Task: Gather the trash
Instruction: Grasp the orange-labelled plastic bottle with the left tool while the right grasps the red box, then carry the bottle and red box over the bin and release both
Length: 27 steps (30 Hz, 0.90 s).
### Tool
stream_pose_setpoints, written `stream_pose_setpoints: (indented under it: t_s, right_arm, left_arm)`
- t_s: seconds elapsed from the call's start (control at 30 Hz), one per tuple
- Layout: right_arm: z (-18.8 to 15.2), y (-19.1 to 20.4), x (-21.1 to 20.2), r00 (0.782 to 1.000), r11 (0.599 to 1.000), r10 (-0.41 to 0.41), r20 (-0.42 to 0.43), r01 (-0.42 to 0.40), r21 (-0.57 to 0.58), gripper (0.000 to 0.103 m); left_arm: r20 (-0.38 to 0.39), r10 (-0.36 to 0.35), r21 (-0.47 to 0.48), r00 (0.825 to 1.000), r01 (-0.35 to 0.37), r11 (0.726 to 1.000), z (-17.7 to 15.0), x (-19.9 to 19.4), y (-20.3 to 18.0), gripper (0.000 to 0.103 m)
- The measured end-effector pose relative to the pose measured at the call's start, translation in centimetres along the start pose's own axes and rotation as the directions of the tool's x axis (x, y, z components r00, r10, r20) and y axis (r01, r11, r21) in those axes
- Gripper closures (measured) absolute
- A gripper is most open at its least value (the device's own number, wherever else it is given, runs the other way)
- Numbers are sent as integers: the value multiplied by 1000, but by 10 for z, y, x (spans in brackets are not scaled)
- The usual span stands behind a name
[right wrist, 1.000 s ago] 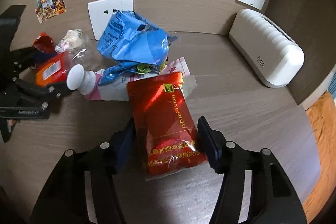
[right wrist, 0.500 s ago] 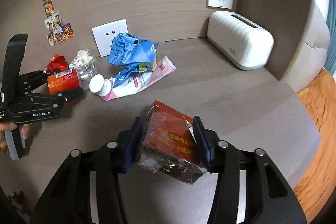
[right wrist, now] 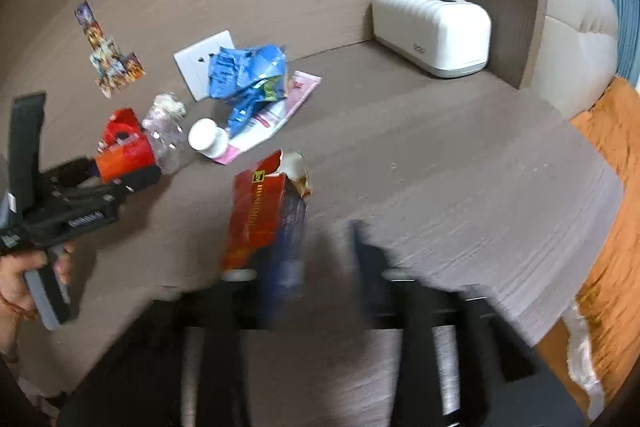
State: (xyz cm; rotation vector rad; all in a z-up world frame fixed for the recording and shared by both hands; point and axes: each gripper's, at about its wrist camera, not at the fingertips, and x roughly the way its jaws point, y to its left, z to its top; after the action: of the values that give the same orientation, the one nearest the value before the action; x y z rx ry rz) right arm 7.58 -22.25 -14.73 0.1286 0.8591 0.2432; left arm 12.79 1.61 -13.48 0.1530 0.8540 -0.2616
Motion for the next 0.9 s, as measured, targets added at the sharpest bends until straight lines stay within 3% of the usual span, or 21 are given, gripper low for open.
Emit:
stream_pose_setpoints:
  t_s: [0.07, 0.13, 0.3, 0.33, 0.5, 0.77, 0.9]
  right_arm:
    - [3, 3, 2, 999, 999, 45, 4, -45, 26, 44]
    - [6, 11, 8, 998, 998, 64, -15, -64, 10, 36]
    - [5, 37, 39, 993, 996, 77, -92, -81, -38, 34]
    - [4, 38, 42, 991, 995, 97, -97, -100, -26, 41]
    - [4, 38, 47, 982, 984, 176, -74, -173, 51, 52]
    - [5, 24, 1, 981, 978, 190, 21, -192, 81, 53]
    - [0, 10, -31, 986, 982, 156, 58, -161, 98, 53]
  left_arm:
    - [-3, 5, -6, 1000, -5, 1000, -1, -1, 1, 44]
    - [-4, 8, -11, 1000, -8, 1000, -2, -3, 1, 44]
    - [0, 3, -31, 1000, -3, 1000, -5, -6, -4, 44]
    - [2, 1, -35, 1000, -1, 999, -5, -6, -5, 44]
    - [13, -7, -62, 1000, 8, 998, -14, -10, -9, 44]
    - [69, -13, -85, 998, 19, 996, -21, -44, -14, 44]
    - [110, -58, -74, 992, 66, 995, -20, -68, -25, 44]
